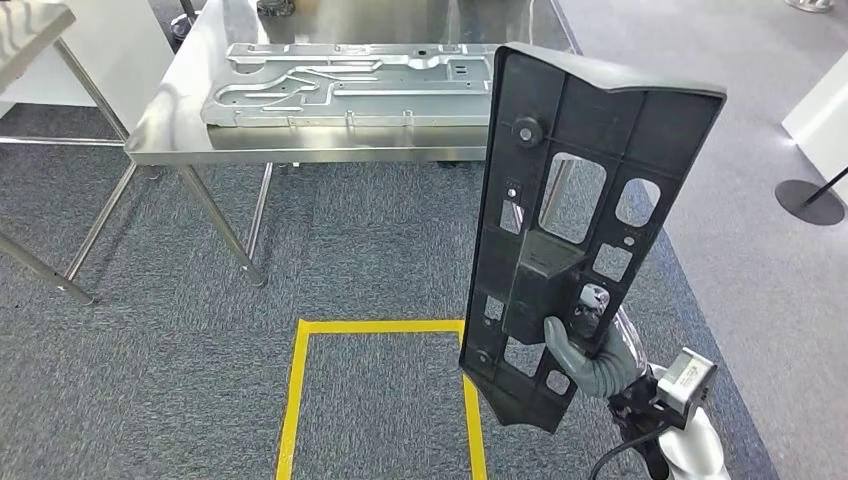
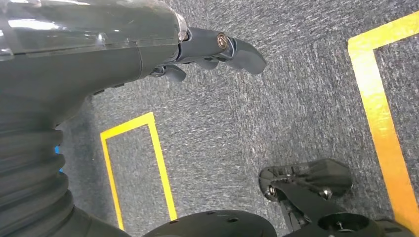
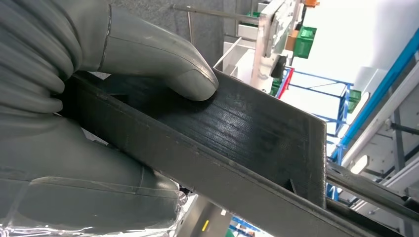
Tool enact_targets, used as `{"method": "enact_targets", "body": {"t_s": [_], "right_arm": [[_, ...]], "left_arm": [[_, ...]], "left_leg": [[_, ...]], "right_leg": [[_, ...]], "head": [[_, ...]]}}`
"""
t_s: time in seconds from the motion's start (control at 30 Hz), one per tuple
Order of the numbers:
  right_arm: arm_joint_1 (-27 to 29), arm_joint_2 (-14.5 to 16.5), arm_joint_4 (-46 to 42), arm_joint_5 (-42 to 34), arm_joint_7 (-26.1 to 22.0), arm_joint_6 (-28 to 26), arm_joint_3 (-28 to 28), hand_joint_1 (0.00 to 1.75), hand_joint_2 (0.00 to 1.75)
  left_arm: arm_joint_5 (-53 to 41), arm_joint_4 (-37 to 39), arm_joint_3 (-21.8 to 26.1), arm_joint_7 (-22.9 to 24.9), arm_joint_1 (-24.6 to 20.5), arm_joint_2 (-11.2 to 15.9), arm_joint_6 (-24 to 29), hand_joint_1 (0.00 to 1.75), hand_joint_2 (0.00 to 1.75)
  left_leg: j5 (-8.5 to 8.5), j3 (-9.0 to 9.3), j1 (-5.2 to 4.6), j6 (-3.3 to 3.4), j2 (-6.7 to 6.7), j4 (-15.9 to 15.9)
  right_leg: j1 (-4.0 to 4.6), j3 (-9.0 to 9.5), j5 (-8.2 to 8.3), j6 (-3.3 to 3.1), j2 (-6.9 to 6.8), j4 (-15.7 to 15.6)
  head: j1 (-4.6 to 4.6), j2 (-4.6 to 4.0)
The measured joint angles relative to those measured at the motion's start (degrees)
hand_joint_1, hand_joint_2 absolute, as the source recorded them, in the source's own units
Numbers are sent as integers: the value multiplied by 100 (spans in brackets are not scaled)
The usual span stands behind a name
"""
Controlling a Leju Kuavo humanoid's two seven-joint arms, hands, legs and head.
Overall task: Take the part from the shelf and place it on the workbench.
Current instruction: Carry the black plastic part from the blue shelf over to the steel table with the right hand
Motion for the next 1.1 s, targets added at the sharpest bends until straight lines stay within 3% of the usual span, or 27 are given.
{"method": "enact_targets", "body": {"t_s": [0.07, 0.13, 0.17, 0.2, 0.23, 0.3, 0.33, 0.4, 0.53, 0.63, 0.67, 0.7, 0.73, 0.8, 0.87, 1.0, 1.07, 1.1], "right_arm": [[3, 0, -2, 1, -5, -1, 2, 173, 175], [19, 0, -3, 5, -10, -4, 2, 173, 175], [34, 0, -3, 11, -10, -7, 1, 173, 175], [52, 0, -3, 20, -12, -10, 1, 173, 175], [71, 1, -6, 31, -13, -13, 0, 173, 175], [102, 2, -13, 51, -14, -19, -1, 173, 175], [110, 2, -17, 59, -14, -20, -1, 173, 175], [123, 2, -31, 76, -13, -22, -2, 173, 175], [138, 2, -81, 90, -14, -19, -13, 173, 175], [133, 4, -95, 90, -15, -10, -16, 173, 175], [134, 4, -95, 90, -14, -7, -16, 173, 175], [135, 4, -95, 90, -14, -3, -16, 173, 175], [135, 4, -95, 90, -14, -2, -16, 173, 175], [125, 4, -95, 90, -14, -2, -16, 173, 175], [101, 6, -93, 91, -14, 1, -15, 173, 175], [64, 10, -90, 92, -14, 27, -14, 173, 175], [35, 20, -84, 92, -14, 51, -9, 173, 175], [18, 26, -75, 92, -14, 63, -8, 173, 175]], "left_arm": [[-5, 0, 4, 3, -15, 8, -2, 0, 175], [-19, -1, 7, 7, -20, 16, -3, 0, 175], [-26, -1, 8, 13, -14, 22, -3, 0, 175], [-36, 0, 8, 20, -5, 27, -4, 0, 175], [-46, 0, 8, 28, 6, 31, -4, 0, 175], [-70, 1, 8, 40, 21, 39, -7, 0, 175], [-79, 1, 8, 45, 22, 40, -10, 0, 175], [-87, 1, 8, 49, 23, 41, -18, 0, 175], [-97, 1, 8, 49, 25, 31, -28, 0, 175], [-101, 1, 9, 48, 20, 26, -31, 0, 175], [-101, 1, 10, 48, 21, 26, -32, 0, 175], [-101, 1, 10, 47, 21, 26, -33, 0, 175], [-101, 1, 10, 47, 21, 26, -34, 0, 175], [-101, 1, 10, 47, 21, 23, -40, 0, 175], [-94, 1, 10, 46, 16, 15, -47, 0, 175], [-85, 0, 14, 51, 7, 15, -45, 0, 175], [-85, -1, 18, 48, -3, 22, -44, 0, 175], [-85, -1, 20, 46, -5, 28, -43, 0, 175]], "left_leg": [[-187, -244, 6, -47, -2, 488], [-489, -685, 16, -95, -3, 1210], [-572, -870, 22, -116, -3, 1452], [-530, -965, 29, -131, -3, 1496], [-365, -960, 38, -141, -3, 1337], [139, -733, 56, -141, -4, 612], [244, -630, 52, -118, -2, 294], [287, -543, 37, -33, -1, 30], [371, -500, 49, 134, -1, -18], [356, -488, 46, 189, 7, -30], [344, -483, 39, 198, 8, -30], [330, -472, 33, 203, 5, -29], [313, -451, 28, 202, 0, -29], [271, -388, 21, 191, -11, -32], [226, -348, 2, 152, -14, -37], [177, -290, 5, 40, -4, -85], [31, -394, -1, -15, -4, 191], [-112, -555, 2, -41, -5, 515]], "right_leg": [[-23, 81, -31, -47, -6, -34], [-20, 117, -76, -75, -7, -35], [-18, 136, -99, -78, -2, -34], [-19, 163, -123, -75, 6, -32], [-20, 199, -149, -66, 15, -28], [-23, 285, -211, -32, 29, -18], [-19, 310, -236, -7, 35, -2], [-6, 316, -281, 58, 42, 23], [-12, 263, -439, 196, 29, 215], [-35, -260, -906, 264, 12, 1227], [-41, -452, -994, 273, 12, 1550], [-44, -556, -970, 272, 12, 1686], [-46, -552, -838, 259, 12, 1606], [-28, -256, -395, 195, 7, 886], [13, 38, -162, 121, -11, 229], [31, 162, -181, 38, -8, -2], [-12, 263, -169, 0, -13, -107], [-31, 312, -174, -17, -20, -143]], "head": [[-2, 0], [-3, 0], [-3, 0], [-3, 0], [-3, 0], [-2, 0], [-2, 0], [-1, 0], [-1, 0], [-1, 0], [-1, 0], [-1, 0], [-1, 0], [-1, 0], [-1, 0], [-1, 0], [-1, 0], [-2, 0]]}}
